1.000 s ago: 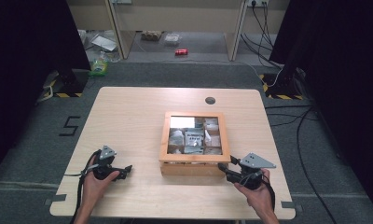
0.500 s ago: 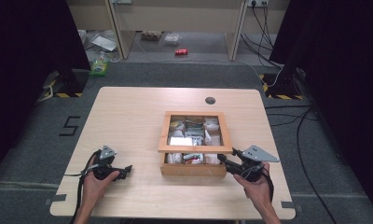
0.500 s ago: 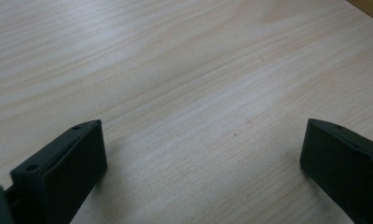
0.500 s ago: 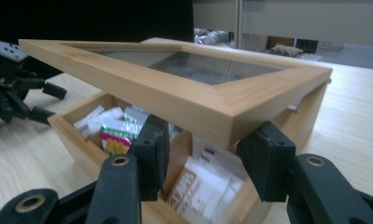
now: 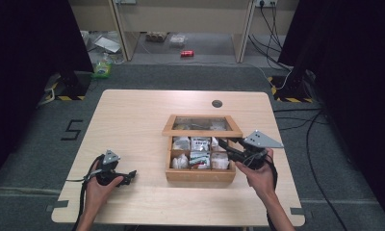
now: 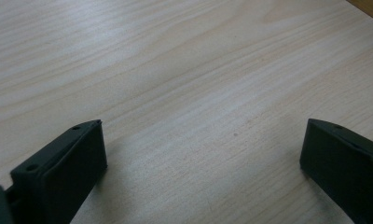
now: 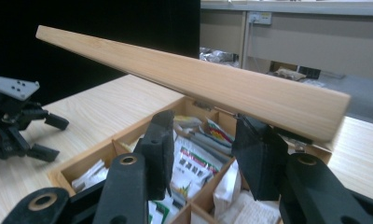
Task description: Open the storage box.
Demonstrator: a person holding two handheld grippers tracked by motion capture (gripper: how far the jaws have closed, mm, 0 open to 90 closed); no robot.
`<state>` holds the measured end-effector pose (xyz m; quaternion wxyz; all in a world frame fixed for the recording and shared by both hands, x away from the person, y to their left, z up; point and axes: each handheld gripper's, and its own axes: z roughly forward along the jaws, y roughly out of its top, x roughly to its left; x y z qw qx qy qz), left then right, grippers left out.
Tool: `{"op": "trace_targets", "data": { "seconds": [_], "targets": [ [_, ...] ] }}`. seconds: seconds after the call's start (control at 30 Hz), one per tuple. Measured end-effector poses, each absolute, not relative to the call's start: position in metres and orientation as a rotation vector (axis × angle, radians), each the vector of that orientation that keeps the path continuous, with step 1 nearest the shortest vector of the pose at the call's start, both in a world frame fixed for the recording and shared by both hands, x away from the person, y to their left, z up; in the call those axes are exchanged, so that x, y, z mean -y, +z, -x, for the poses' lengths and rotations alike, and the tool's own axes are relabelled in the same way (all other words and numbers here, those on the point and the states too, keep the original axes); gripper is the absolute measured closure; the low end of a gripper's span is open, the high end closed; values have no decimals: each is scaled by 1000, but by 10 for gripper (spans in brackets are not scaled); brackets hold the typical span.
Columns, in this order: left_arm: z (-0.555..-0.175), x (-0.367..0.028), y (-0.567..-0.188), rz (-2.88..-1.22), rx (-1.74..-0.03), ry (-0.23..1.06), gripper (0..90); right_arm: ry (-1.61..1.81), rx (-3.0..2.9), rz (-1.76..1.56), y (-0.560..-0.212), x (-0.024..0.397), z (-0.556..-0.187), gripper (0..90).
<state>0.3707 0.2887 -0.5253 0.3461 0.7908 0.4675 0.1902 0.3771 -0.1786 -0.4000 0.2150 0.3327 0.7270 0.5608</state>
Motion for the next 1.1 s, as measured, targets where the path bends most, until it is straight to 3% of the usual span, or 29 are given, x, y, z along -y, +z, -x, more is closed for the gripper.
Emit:
{"op": "trace_targets", "data": {
  "seconds": [0.4, 1.1],
  "targets": [
    [-371, -289, -525, -2052, -1215, 493, 0, 1572, -2018, -966, -392, 181, -412, 619],
    [-370, -289, -525, -2052, -1216, 495, 0, 1602, -1948, -1096, -390, 175, -462, 589]
  ]
}}
